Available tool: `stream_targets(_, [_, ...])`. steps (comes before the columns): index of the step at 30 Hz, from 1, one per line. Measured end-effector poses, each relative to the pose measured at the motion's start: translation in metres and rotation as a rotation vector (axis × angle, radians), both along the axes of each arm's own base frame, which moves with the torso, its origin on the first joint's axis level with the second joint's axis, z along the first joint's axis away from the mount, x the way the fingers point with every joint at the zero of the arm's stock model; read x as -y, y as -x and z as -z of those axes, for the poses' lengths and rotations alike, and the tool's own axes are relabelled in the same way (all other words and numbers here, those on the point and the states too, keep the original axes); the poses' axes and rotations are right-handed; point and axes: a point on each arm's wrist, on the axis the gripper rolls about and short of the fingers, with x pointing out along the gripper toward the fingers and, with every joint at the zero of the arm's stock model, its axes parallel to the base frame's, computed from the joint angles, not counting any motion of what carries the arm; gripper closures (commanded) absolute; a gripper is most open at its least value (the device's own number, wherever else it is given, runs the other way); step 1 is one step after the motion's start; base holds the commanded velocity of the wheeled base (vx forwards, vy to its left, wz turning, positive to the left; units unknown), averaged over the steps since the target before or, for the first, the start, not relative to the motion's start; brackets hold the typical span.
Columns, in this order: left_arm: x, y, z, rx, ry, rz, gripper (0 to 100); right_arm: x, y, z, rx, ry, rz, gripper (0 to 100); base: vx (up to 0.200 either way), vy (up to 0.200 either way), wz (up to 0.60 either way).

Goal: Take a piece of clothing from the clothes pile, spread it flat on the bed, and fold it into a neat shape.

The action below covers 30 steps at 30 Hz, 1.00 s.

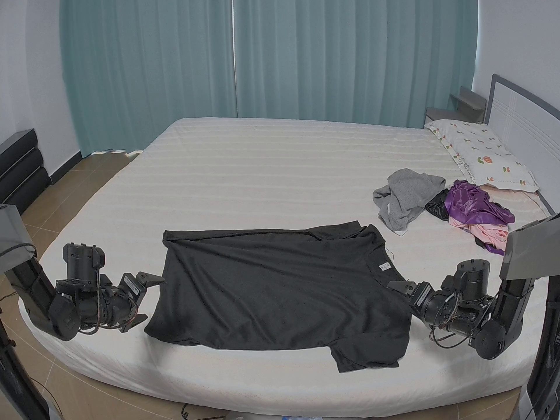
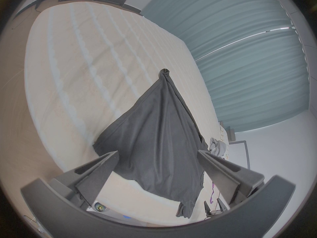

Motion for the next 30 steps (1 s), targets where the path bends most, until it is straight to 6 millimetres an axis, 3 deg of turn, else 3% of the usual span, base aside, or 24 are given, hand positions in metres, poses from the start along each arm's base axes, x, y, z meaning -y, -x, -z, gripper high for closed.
stream_targets(6, [-0.001, 0.010, 0.012, -0.019, 0.003, 0.000, 0, 0.000, 0.008, 0.003, -0.048, -0.056, -0.012, 0, -0.200, 0.000, 0.00])
stream_targets(18, [-0.003, 0.012, 0.018, -0.048, 0.012, -0.007, 0, 0.002, 0.010, 0.007, -0.058, -0.065, -0.001, 0, 0.000, 0.000, 0.00])
stream_targets(30, [-0.004, 0.012, 0.017, -0.045, 0.009, -0.012, 0, 0.000, 0.011, 0.009, -0.006, -0.068, -0.008, 0, 0.000, -0.200, 0.00])
